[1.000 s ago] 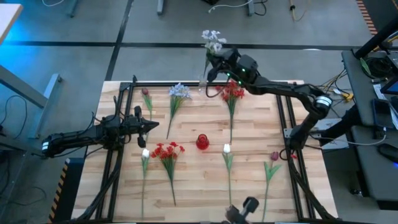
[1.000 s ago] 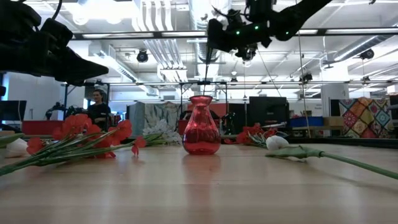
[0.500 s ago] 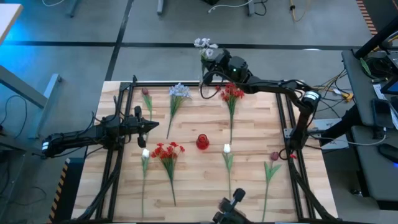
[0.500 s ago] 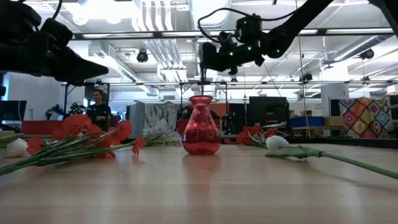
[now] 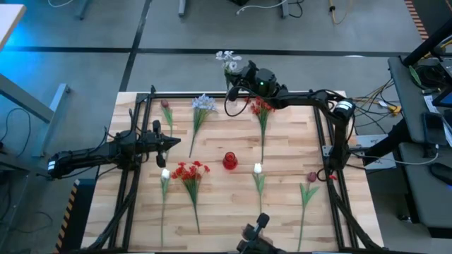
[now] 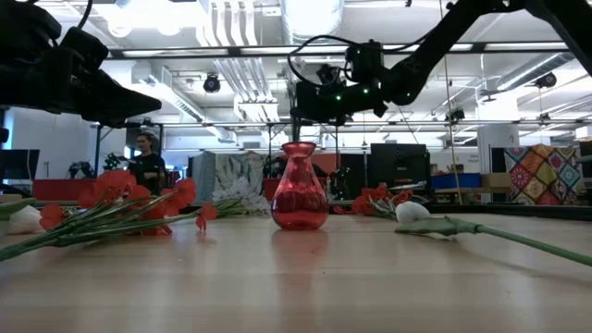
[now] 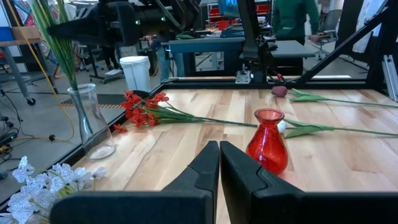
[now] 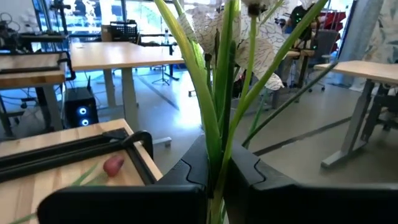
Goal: Sort flowers into vase by color
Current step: Put the right white flowers into the transparent flower vase
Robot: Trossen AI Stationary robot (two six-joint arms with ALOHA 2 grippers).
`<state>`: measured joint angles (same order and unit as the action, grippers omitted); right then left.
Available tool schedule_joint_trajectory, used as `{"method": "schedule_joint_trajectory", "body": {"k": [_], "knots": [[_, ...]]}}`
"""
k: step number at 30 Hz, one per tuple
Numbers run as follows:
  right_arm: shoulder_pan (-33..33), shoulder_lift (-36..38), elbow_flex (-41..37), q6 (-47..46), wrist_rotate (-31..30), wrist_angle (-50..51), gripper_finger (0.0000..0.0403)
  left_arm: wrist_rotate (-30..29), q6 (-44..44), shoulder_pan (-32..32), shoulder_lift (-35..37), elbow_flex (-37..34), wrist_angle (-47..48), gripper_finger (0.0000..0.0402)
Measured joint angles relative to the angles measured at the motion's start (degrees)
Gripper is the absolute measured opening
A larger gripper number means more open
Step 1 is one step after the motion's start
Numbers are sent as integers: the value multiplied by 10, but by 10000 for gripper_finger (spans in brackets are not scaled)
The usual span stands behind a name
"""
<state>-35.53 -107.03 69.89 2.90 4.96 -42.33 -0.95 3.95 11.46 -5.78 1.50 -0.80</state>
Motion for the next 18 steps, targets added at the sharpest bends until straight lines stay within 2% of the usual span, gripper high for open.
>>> {"method": "schedule_joint_trajectory", "body": {"k": [18], "knots": [[0,3,-44,22,-15,0,18,0,0,0,0,0,0,0]]}}
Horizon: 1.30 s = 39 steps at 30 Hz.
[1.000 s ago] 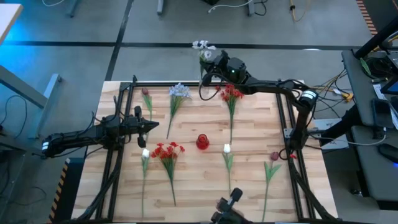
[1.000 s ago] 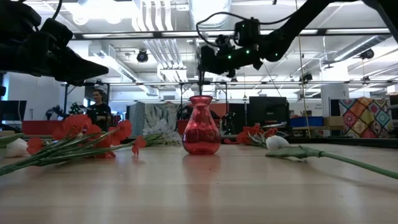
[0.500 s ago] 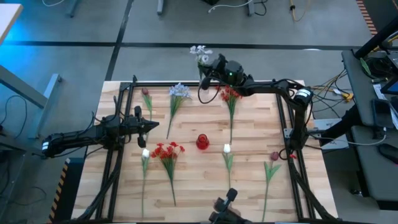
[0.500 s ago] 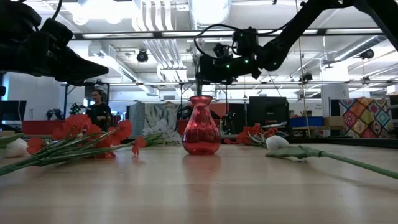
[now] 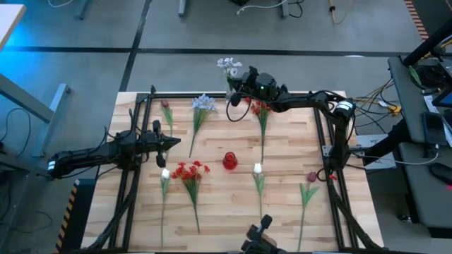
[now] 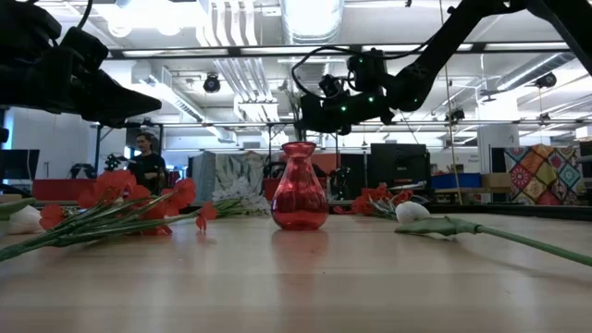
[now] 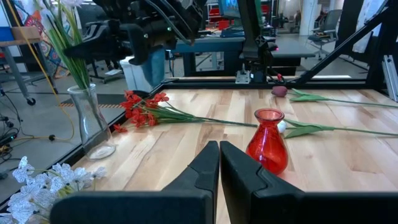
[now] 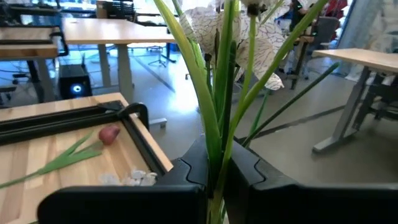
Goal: Sort flowers into vase by color
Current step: Put the right white flowers into the transparent flower vase, then put the white flowers into the transparent flower vase
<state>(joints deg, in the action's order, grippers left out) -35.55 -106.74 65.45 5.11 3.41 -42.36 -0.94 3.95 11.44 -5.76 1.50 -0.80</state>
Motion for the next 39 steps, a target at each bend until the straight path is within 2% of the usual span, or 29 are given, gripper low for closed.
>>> {"method": "schedule_joint_trajectory", "body": {"k": [5,12,17,22,30,39], "knots": [[0,0,3,-1,-34,1,35,0,0,0,0,0,0,0],[0,6,6,-21,-34,7,104,0,0,0,0,0,0,0],[0,26,6,-21,-34,58,153,0,0,0,0,0,0,0],[0,67,6,-15,-32,130,184,0,0,0,0,0,0,0],[1,126,5,17,-19,252,198,0,0,0,0,0,0,0],[3,172,-63,114,-2,274,169,0,0,0,0,0,0,0]]}}
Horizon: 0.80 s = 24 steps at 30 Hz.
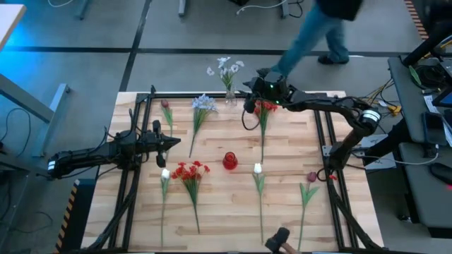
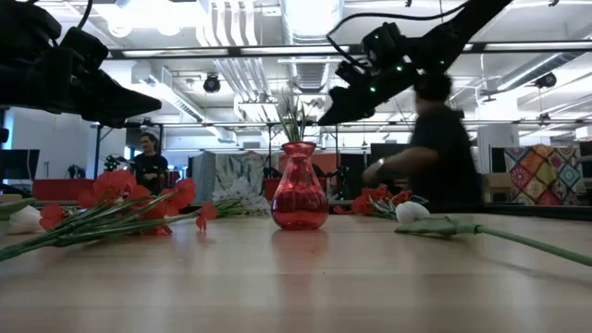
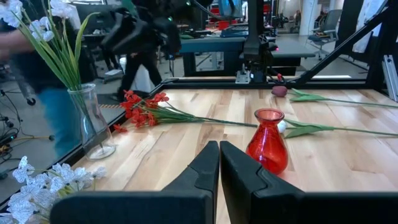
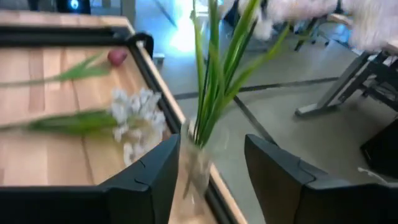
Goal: Sort flowers into vase by color
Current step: Put the white flowers into the transparent flower vase
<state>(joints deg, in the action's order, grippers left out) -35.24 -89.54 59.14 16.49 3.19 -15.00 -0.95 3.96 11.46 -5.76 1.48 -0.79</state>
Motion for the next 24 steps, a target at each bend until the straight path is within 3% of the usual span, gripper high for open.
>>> {"method": "schedule_joint_trajectory", "body": {"k": [8,12,16,21,24], "knots": [[0,76,-140,10,15,-13,65,0,-5,0,0,0,-17,0],[1,116,-212,-7,35,-53,21,-1,-102,0,0,0,-29,0],[1,150,-274,-27,35,-115,12,-17,-144,1,-8,3,-81,0],[1,190,-329,-61,33,-141,13,-99,-230,1,-76,32,3,0],[1,207,-351,-80,33,-144,13,-120,-254,1,-142,51,22,0]]}}
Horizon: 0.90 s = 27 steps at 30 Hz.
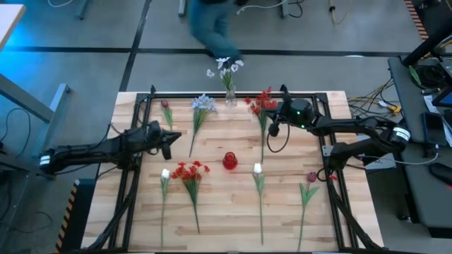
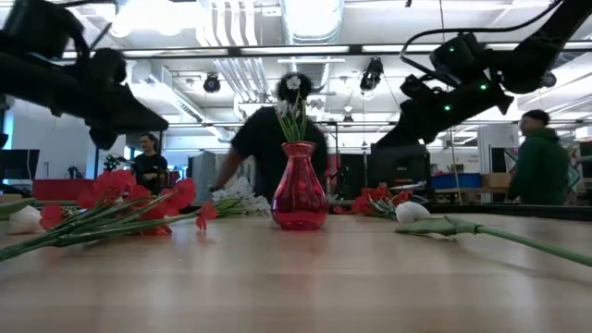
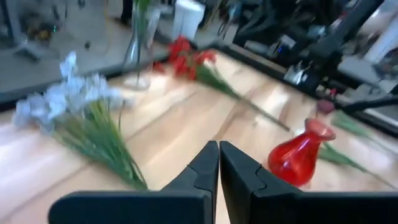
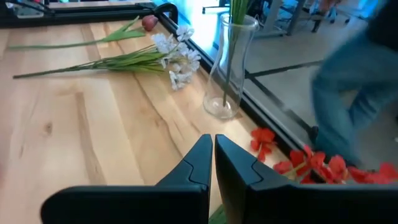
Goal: Sort flowers into vase by color
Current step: Put the white flowers into the transparent flower vase
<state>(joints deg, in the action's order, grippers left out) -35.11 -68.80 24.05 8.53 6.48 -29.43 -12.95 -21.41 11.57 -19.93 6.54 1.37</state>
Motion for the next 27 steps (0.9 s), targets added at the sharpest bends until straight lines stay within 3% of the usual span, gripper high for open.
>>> {"method": "schedule_joint_trajectory", "body": {"k": [4,10,18,27], "knots": [[0,11,-12,-13,0,-1,13,-5,-18,9,-95,34,0,9],[0,12,-12,-26,0,-1,13,-60,-21,58,-248,117,27,43],[0,12,-12,-26,-1,-1,13,55,13,158,-438,230,106,88],[0,12,-13,-35,-2,1,13,53,59,192,-597,340,159,152]]}}
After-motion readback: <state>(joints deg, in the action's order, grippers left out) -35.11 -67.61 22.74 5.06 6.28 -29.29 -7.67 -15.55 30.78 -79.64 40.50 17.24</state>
